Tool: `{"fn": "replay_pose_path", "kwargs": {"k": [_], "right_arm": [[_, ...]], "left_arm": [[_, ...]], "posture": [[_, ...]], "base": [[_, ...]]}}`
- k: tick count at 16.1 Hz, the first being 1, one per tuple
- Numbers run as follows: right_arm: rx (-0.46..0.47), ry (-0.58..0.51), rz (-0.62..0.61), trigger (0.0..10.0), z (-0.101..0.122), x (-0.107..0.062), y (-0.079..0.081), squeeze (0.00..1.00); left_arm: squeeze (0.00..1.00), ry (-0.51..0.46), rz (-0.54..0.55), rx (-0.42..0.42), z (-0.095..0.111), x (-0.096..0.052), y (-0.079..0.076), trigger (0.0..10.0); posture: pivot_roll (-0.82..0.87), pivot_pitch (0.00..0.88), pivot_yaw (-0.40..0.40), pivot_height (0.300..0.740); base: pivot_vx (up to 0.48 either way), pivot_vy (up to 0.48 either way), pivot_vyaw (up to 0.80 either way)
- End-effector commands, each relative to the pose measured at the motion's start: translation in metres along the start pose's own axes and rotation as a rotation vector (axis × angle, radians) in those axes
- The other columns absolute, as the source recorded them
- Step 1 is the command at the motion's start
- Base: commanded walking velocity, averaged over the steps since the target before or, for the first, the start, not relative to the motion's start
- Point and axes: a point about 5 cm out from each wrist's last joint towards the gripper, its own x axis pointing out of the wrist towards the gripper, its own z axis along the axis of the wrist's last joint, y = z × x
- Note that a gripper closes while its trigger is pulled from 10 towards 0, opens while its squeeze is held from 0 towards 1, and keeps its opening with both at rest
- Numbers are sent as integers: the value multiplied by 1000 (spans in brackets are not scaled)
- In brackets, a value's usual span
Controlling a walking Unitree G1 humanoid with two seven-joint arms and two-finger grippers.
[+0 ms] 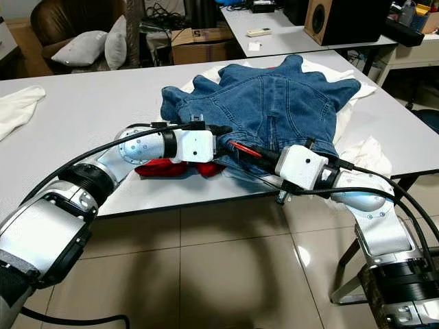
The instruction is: Hang hanger
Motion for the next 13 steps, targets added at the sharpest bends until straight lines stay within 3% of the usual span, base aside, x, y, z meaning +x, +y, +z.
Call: {"fn": "replay_pose_path", "kwargs": {"k": [1,13], "right_arm": [[-23,-42,1,10000,9,1,-2,0],[-32,-42,5,10000,8,2,-5,0]], "left_arm": [[0,-24,-40,18,5,2,1,0],[0,-110,-140,5,12,4,-8,0]], "posture": [[-154,0,92,740],[-143,0,87,740]], "base": [[0,0,0],[0,0,0]]}}
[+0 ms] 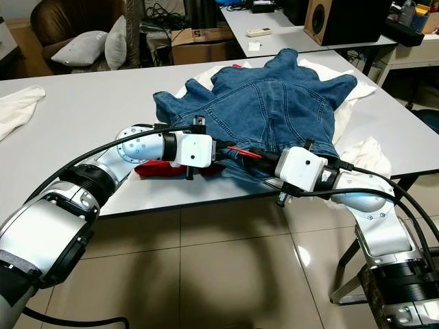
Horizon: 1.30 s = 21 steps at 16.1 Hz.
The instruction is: Hang hanger
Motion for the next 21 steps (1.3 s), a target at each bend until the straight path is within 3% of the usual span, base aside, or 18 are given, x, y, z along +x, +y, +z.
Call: {"fn": "replay_pose_path", "kwargs": {"k": [1,2,3,5,7,8,10,11,15,17,18,19,20,21], "right_arm": [[-21,-33,-12,10000,7,2,-6,0],[3,-30,-11,10000,6,2,-7,4],[29,-34,-14,10000,6,2,-8,1000],[61,-44,-28,10000,7,-1,-12,1000],[32,-46,-60,10000,12,-8,-19,1000],[116,-86,-43,10000,22,-20,-23,1000],[131,-94,-51,10000,31,-35,-27,1000],[166,-97,-39,10000,38,-48,-27,1000],[210,-89,-23,10000,51,-70,-25,1000],[224,-107,-89,10000,60,-80,-32,1000],[255,-244,-268,10000,81,-86,-46,1000],[277,-292,-322,10000,88,-87,-48,1000],[347,-294,-331,10000,90,-83,-38,1000],[362,-267,-314,10000,87,-79,-30,1000]], "left_arm": [[0,-34,-29,15,5,4,-3,0],[0,-35,-28,7,4,3,-3,0],[0,-34,-23,-1,4,3,-2,0],[0,-24,14,-40,0,0,0,0],[0,14,46,-115,-8,-4,0,0],[0,44,92,-204,-17,-10,0,0],[0,37,143,-269,-22,-16,2,0],[0,56,167,-286,-26,-20,2,0],[0,92,218,-325,-32,-27,4,0],[0,107,254,-390,-37,-31,7,0],[0,73,360,-539,-42,-41,15,0],[0,45,408,-599,-43,-45,19,0],[0,-3,467,-658,-44,-53,26,0],[0,-14,472,-656,-43,-56,28,0]], "posture": [[-142,0,86,740],[-142,0,86,740],[-140,0,88,740],[-140,0,95,740],[-139,0,102,740],[-139,0,108,740],[-137,0,111,740],[-134,0,114,740],[-136,0,124,740],[-133,0,130,740],[-129,0,138,740],[-129,0,138,740],[-122,0,135,740],[-121,0,134,740]], "base": [[0,0,0],[0,0,0],[0,0,0],[0,0,0],[0,0,0],[0,0,0],[0,0,0],[0,0,0],[0,0,0],[0,0,0],[0,0,0],[0,0,0],[0,0,0],[0,0,0]]}}
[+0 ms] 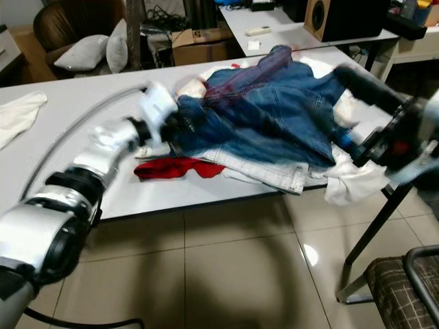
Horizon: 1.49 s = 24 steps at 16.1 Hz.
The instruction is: Hang hanger
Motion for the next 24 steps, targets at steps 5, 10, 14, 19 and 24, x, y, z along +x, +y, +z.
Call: {"fn": "replay_pose_path", "kwargs": {"k": [5,10,14,19,24], "right_arm": [[70,342,-188,10000,-75,0,19,1000],[61,469,-257,10000,-113,-4,-2,1000],[5,542,-238,10000,-135,9,-20,0],[69,531,-270,9294,-139,4,-30,0],[99,544,-246,0,-147,-2,-32,0]], "left_arm": [[0,-62,-44,57,21,-35,20,0],[0,-61,-159,74,30,-39,2,0],[0,-62,-200,67,41,-39,-6,0],[0,-20,-193,82,42,-49,-3,0],[0,-3,-191,89,44,-50,-2,0]], "posture": [[-76,0,107,740],[-65,0,77,740],[-55,0,66,740],[-47,0,63,740],[-46,0,68,740]], "base": [[0,0,0],[0,0,0],[0,0,0],[0,0,0],[0,0,0]]}}
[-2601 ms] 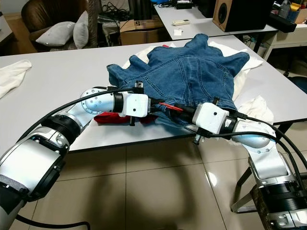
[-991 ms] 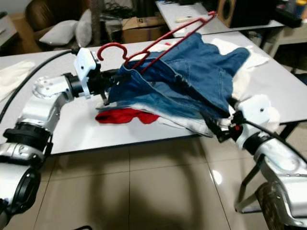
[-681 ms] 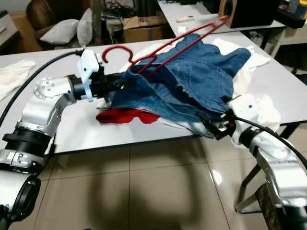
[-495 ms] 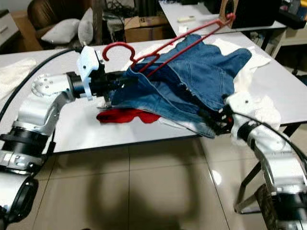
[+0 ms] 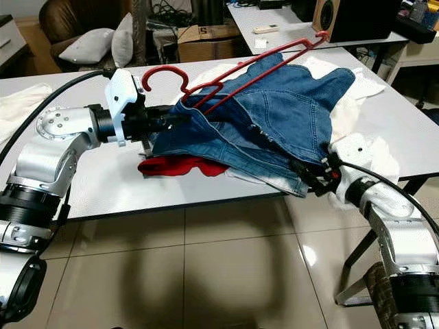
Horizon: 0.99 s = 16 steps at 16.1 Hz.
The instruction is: Hang hanger
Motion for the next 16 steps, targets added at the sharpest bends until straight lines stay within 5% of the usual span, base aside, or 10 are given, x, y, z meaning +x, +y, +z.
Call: {"fn": "replay_pose_path", "kwargs": {"k": [1,12,16], "right_arm": [[-11,-22,-2,0,5,2,-3,0],[9,15,-40,0,-2,12,-14,0],[97,-104,74,0,15,16,0,0]], "left_arm": [[0,8,4,22,5,-5,3,0],[0,32,-3,23,2,-13,-1,0],[0,44,52,30,-1,-22,3,0]], "posture": [[-45,0,69,740],[-27,0,43,740],[-26,0,32,740]], "base": [[0,0,0],[0,0,0],[0,0,0]]}}
